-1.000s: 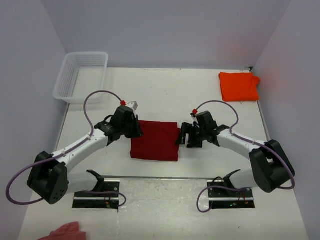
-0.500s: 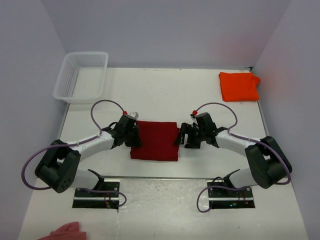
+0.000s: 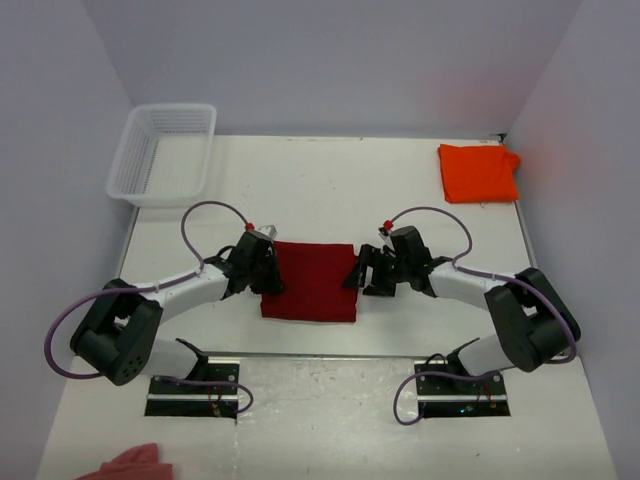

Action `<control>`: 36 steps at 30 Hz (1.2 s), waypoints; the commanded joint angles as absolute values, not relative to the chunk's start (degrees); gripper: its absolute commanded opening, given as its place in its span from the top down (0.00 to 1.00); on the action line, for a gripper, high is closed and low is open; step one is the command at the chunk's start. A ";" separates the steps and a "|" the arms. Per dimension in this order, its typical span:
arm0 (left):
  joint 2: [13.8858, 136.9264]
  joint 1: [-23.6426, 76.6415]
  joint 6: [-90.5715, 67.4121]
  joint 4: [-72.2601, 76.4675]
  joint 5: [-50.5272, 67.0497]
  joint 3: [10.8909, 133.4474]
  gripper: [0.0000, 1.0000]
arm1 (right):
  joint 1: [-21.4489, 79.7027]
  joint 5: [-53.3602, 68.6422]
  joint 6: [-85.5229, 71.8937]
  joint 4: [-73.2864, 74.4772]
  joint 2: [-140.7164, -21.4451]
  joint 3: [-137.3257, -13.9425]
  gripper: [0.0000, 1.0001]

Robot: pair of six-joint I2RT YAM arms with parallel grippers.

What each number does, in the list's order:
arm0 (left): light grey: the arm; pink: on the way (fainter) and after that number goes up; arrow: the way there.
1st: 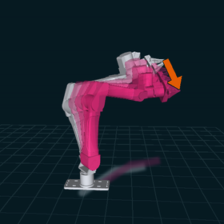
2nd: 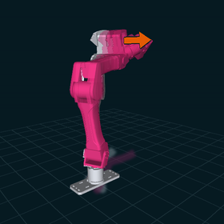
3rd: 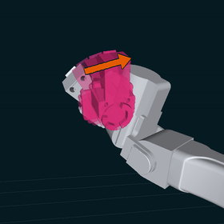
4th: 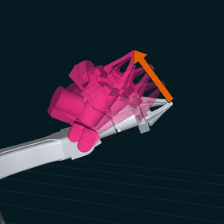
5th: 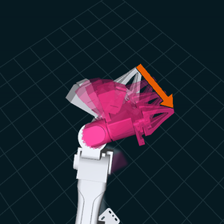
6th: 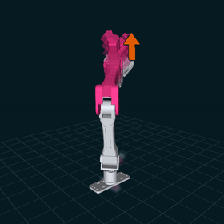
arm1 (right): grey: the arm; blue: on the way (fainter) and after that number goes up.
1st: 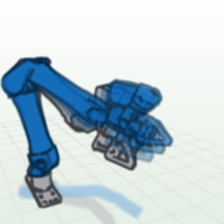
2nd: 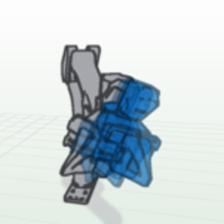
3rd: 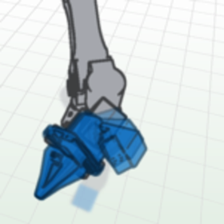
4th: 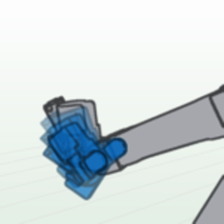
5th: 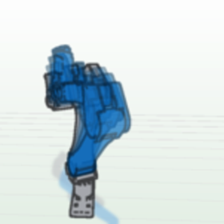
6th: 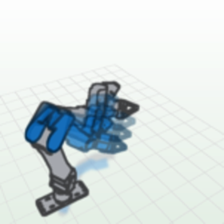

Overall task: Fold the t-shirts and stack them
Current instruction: Put the neatly folded tshirt into the corner of the board with the right arm

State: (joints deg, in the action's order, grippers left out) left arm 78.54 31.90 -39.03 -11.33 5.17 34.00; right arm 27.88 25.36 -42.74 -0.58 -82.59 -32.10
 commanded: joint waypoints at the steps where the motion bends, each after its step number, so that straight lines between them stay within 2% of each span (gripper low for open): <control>1: 79.19 31.99 -39.64 -10.55 4.13 32.78 1.00 | 29.96 23.73 -43.59 -1.49 -86.83 -30.23 0.20; 11: 77.43 31.99 -39.46 -11.25 4.40 32.78 1.00 | 35.86 24.08 -48.86 -7.64 -93.78 -31.99 0.23; 14: 77.17 31.99 -39.37 -11.51 4.39 32.61 1.00 | 35.86 23.03 -49.04 -7.74 -94.39 -32.25 0.32; 15: 77.17 31.99 -39.37 -11.43 4.39 32.43 1.00 | 35.77 22.68 -49.04 -7.39 -94.48 -32.43 0.40; 16: 77.17 31.99 -39.46 -11.51 4.39 32.34 1.00 | 35.77 21.98 -48.78 -7.12 -94.74 -32.78 0.43; 21: 77.17 31.99 -39.46 -11.16 4.75 32.08 1.00 | 35.86 19.34 -48.43 -4.67 -95.36 -34.71 0.53; 22: 77.17 31.99 -39.38 -11.08 4.83 31.99 1.00 | 35.86 19.34 -47.99 -4.40 -95.71 -35.67 0.62; 25: 77.34 31.99 -39.29 -10.81 4.57 31.90 1.00 | 35.86 18.72 -47.20 -2.99 -97.12 -37.43 0.79; 28: 77.34 31.99 -39.11 -10.55 4.22 31.55 1.00 | 35.77 17.41 -45.88 -0.97 -98.26 -39.63 0.88; 29: 77.26 31.99 -38.85 -10.37 4.22 31.47 1.00 | 35.77 17.14 -44.92 -0.27 -98.78 -40.51 0.98; 36: 73.75 32.26 -37.44 -12.91 1.24 34.18 1.00 | 35.86 12.40 -37.98 10.78 -99.49 -50.25 1.00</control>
